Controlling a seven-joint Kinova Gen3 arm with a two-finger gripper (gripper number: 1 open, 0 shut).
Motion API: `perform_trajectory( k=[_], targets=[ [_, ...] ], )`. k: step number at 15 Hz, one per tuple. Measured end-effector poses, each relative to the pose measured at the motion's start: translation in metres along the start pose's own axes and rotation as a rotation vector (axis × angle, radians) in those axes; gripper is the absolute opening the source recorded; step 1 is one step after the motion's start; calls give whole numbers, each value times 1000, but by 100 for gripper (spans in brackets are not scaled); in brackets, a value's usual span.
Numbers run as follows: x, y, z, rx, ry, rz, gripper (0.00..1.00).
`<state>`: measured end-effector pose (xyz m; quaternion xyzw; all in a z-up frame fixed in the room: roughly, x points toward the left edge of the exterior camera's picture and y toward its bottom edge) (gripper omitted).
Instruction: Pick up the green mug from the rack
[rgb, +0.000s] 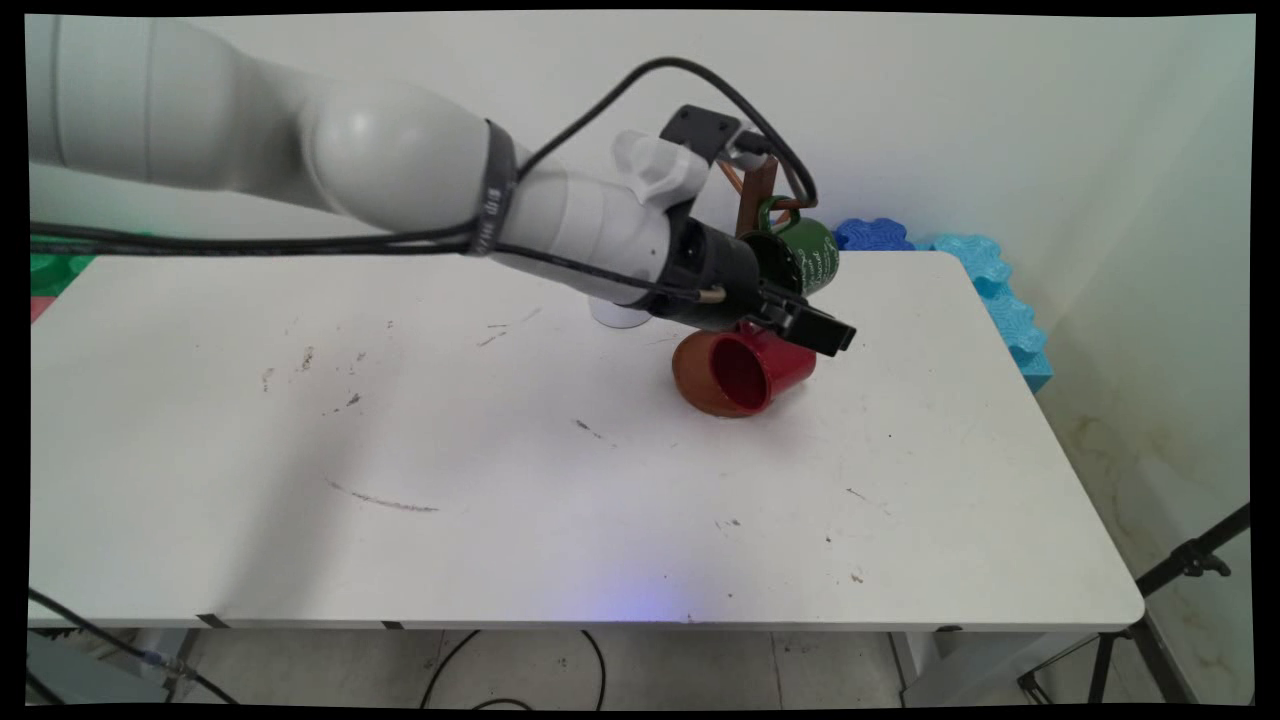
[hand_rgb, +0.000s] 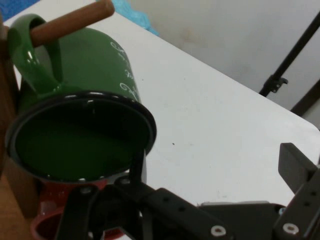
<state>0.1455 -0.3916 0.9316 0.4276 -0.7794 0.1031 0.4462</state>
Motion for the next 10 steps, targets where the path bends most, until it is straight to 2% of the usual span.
perform_trajectory(
  k=[10],
  targets=[
    [-3,2,25,57,52,-1,100]
  ],
)
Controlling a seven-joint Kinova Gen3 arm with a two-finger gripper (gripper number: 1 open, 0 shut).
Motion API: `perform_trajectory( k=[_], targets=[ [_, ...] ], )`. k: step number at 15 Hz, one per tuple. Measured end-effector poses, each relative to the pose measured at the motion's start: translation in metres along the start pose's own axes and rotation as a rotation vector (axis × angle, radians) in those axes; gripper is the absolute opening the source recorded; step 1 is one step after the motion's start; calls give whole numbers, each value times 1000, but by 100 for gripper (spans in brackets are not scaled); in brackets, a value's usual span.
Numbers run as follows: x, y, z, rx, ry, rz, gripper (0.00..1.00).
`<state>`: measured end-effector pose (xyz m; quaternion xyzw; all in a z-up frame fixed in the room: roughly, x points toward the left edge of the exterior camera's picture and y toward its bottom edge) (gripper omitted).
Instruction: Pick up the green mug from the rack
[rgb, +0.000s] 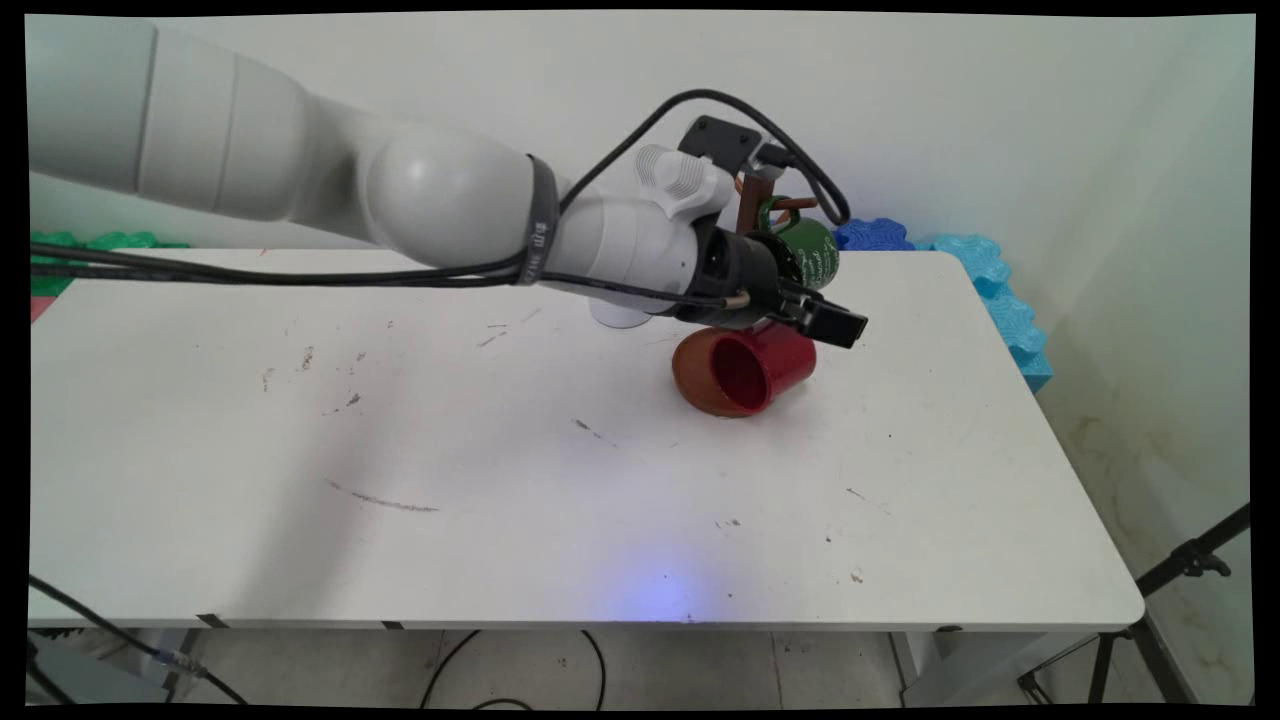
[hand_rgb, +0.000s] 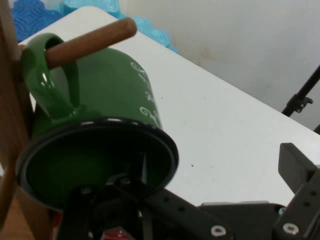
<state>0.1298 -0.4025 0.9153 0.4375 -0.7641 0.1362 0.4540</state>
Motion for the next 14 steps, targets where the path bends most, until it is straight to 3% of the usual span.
perform_trajectory(
  k=[12,13,14],
  targets=[
    [0,-6,23,21,51,1,100],
    [0,-7,25,21,56,2,0],
    [0,-7,26,20,59,3,0]
  ],
)
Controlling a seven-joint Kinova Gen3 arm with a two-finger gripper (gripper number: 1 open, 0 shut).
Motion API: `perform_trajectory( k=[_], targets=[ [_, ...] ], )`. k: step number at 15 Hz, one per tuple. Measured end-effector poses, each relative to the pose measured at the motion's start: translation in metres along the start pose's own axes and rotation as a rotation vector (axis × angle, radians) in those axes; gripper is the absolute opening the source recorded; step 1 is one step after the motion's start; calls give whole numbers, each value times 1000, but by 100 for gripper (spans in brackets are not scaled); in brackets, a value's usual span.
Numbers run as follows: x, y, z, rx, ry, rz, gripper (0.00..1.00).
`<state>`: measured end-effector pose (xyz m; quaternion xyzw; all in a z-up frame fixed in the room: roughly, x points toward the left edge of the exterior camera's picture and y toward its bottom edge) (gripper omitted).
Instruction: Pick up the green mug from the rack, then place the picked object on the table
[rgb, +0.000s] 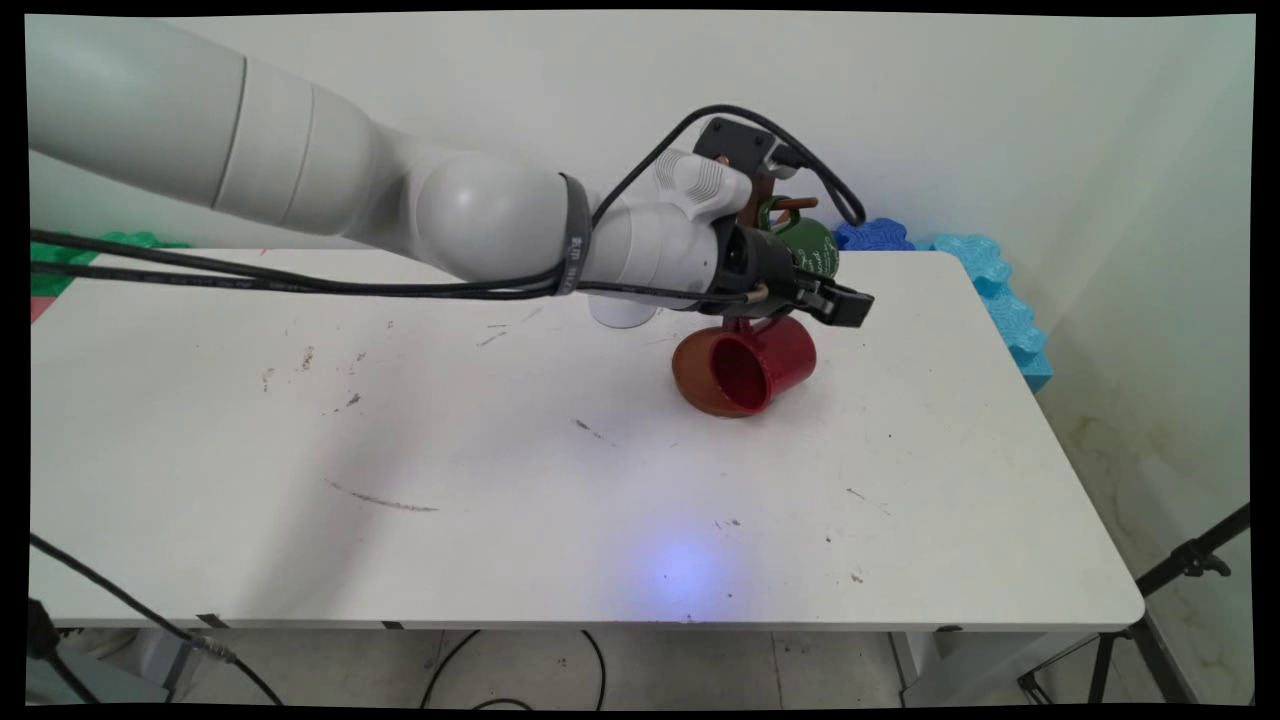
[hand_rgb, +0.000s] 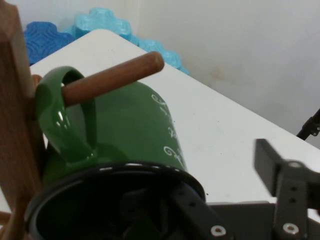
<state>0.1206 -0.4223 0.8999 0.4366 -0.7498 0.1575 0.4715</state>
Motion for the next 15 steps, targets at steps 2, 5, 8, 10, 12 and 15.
perform_trajectory(
  k=[2,5,8,10,12,15],
  targets=[
    [-1,-1,1,-1,4,5,0],
    [-2,-1,2,-6,8,8,0],
    [-3,-1,1,-13,15,-1,0],
    [-2,0,0,-20,18,-4,0],
    [0,2,-1,-26,23,-6,0],
    [4,5,-4,-40,34,-9,0]
  ],
)
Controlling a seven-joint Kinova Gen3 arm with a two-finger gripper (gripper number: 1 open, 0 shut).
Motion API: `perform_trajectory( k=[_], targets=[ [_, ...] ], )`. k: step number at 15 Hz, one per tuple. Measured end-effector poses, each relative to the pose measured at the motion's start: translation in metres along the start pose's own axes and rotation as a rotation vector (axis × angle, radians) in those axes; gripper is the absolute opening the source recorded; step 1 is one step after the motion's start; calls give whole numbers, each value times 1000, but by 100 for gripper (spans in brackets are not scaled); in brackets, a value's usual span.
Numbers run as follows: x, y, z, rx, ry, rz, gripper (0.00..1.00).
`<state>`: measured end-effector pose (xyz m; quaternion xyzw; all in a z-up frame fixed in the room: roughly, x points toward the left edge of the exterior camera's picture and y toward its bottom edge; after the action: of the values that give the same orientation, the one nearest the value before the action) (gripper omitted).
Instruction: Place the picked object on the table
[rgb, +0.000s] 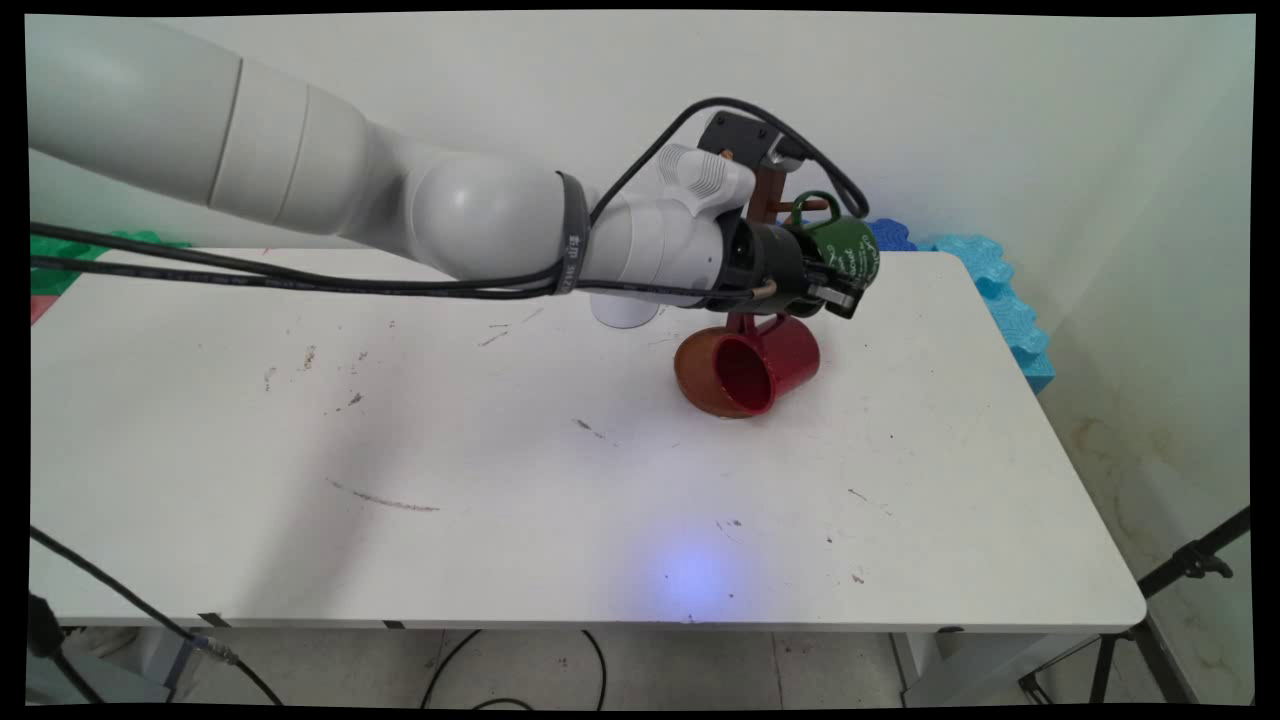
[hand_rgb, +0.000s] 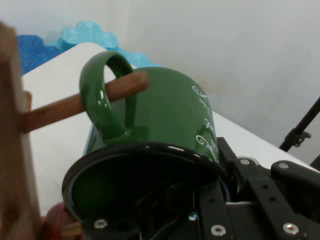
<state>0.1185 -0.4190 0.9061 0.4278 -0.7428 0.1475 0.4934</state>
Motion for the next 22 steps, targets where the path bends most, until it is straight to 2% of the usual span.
perform_trajectory(
  k=[8,14,18,22],
  targets=[
    [17,12,-14,-49,34,-3,0],
    [31,21,-39,-96,45,-4,0],
    [39,24,-64,-125,30,7,0],
    [43,17,-92,-135,-18,35,0]
  ],
)
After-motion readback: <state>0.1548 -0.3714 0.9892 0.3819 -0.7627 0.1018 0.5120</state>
